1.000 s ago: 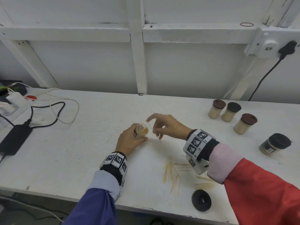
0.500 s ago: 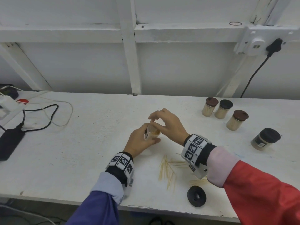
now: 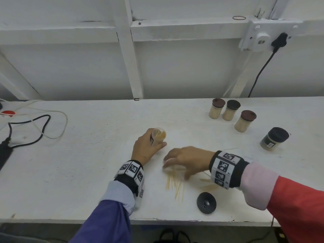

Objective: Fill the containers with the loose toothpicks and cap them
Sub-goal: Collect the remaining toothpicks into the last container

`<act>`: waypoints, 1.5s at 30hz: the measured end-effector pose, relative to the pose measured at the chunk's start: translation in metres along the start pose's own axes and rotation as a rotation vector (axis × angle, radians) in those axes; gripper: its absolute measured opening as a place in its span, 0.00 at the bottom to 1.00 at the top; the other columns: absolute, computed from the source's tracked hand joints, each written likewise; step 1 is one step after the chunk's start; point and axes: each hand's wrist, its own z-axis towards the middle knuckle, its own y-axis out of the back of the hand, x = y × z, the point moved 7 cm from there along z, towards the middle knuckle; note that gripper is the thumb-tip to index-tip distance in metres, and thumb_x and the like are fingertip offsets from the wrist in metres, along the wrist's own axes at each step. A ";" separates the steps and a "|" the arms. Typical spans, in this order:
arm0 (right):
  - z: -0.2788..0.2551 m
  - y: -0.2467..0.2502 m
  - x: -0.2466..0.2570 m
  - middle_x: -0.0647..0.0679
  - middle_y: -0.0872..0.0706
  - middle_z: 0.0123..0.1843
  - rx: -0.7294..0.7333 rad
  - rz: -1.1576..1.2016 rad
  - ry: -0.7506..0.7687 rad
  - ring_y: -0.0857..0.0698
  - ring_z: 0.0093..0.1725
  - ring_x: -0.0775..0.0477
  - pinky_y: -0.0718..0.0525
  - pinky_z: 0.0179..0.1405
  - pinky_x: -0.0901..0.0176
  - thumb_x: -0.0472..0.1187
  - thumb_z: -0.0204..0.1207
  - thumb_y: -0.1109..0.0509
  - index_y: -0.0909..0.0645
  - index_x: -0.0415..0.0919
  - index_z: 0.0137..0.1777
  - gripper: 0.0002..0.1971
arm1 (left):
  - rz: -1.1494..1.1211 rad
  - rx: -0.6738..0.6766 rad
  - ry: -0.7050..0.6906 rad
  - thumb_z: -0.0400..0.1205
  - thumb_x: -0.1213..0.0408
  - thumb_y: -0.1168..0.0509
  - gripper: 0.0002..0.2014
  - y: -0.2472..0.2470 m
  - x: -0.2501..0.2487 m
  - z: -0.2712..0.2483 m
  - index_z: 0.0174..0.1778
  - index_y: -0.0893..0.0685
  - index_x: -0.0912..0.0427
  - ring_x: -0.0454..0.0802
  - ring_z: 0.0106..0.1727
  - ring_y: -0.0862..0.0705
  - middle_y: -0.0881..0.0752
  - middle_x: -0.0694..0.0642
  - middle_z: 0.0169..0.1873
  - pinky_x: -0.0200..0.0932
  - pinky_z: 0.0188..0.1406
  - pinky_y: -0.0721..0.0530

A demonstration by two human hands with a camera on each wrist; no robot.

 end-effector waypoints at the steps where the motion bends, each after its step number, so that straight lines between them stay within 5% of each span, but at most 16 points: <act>1: 0.001 -0.009 0.007 0.49 0.33 0.81 0.079 -0.044 0.026 0.38 0.80 0.48 0.26 0.67 0.47 0.40 0.65 0.18 0.32 0.49 0.80 0.42 | 0.005 0.005 0.000 0.73 0.47 0.23 0.21 -0.001 0.000 0.000 0.59 0.22 0.41 0.41 0.47 0.16 0.13 0.40 0.45 0.46 0.51 0.17; 4: 0.006 -0.015 0.015 0.46 0.36 0.82 0.118 -0.108 0.056 0.38 0.80 0.44 0.27 0.69 0.44 0.40 0.65 0.17 0.35 0.44 0.82 0.46 | 0.016 0.016 0.002 0.73 0.47 0.23 0.21 -0.002 -0.001 -0.001 0.59 0.22 0.41 0.40 0.47 0.16 0.14 0.38 0.45 0.46 0.52 0.17; 11: 0.005 -0.013 0.017 0.48 0.20 0.65 0.039 -0.050 0.058 0.26 0.65 0.46 0.23 0.51 0.53 0.38 0.70 0.22 0.19 0.44 0.69 0.25 | 0.036 0.052 0.016 0.72 0.47 0.23 0.21 -0.007 -0.002 -0.002 0.58 0.23 0.39 0.44 0.49 0.15 0.14 0.40 0.47 0.50 0.54 0.17; 18: -0.003 -0.010 0.011 0.50 0.11 0.44 -0.188 -0.119 0.154 0.18 0.57 0.43 0.29 0.72 0.43 0.42 0.65 0.20 0.08 0.47 0.44 0.07 | 0.038 0.061 0.020 0.72 0.47 0.22 0.23 -0.011 -0.002 -0.002 0.59 0.22 0.41 0.45 0.51 0.15 0.13 0.40 0.48 0.51 0.56 0.17; 20: -0.005 -0.010 0.012 0.53 0.12 0.37 -0.239 -0.173 0.197 0.16 0.50 0.44 0.25 0.66 0.42 0.42 0.63 0.19 0.09 0.50 0.37 0.03 | 0.048 0.064 0.016 0.72 0.47 0.23 0.23 -0.011 -0.003 -0.002 0.60 0.22 0.42 0.46 0.51 0.15 0.13 0.41 0.49 0.51 0.56 0.17; 23: -0.005 -0.012 0.009 0.50 0.11 0.38 -0.210 -0.123 0.163 0.16 0.46 0.43 0.19 0.53 0.47 0.41 0.70 0.23 0.09 0.46 0.41 0.02 | 0.053 0.070 0.015 0.72 0.47 0.23 0.22 -0.012 -0.003 -0.002 0.60 0.22 0.42 0.46 0.51 0.15 0.13 0.41 0.48 0.51 0.55 0.17; 30: -0.010 -0.017 -0.012 0.47 0.15 0.49 -0.110 -0.124 -0.040 0.20 0.51 0.45 0.31 0.40 0.56 0.43 0.79 0.34 0.18 0.40 0.48 0.07 | 0.068 0.093 0.027 0.72 0.46 0.23 0.25 -0.015 -0.004 -0.002 0.62 0.22 0.44 0.48 0.52 0.15 0.13 0.43 0.51 0.51 0.57 0.17; 35: -0.013 -0.015 -0.019 0.48 0.16 0.51 -0.108 -0.086 -0.097 0.19 0.52 0.46 0.33 0.40 0.58 0.44 0.81 0.35 0.18 0.41 0.51 0.08 | 0.066 0.119 0.035 0.66 0.40 0.27 0.30 -0.020 -0.003 -0.003 0.63 0.22 0.42 0.48 0.54 0.15 0.13 0.43 0.52 0.54 0.59 0.17; 42: -0.026 0.010 -0.037 0.54 0.10 0.52 -0.205 0.113 -0.190 0.14 0.50 0.52 0.20 0.46 0.56 0.45 0.81 0.31 0.12 0.46 0.55 0.09 | 0.074 0.154 0.017 0.70 0.47 0.23 0.25 -0.027 -0.006 -0.003 0.61 0.22 0.41 0.45 0.53 0.16 0.13 0.41 0.51 0.52 0.57 0.17; 45: -0.030 0.030 -0.047 0.55 0.09 0.42 -0.288 0.224 -0.221 0.17 0.38 0.62 0.23 0.39 0.64 0.46 0.80 0.30 0.10 0.45 0.50 0.08 | 0.071 0.155 0.003 0.69 0.47 0.22 0.25 -0.027 -0.007 -0.003 0.61 0.21 0.42 0.45 0.53 0.16 0.13 0.41 0.50 0.51 0.56 0.17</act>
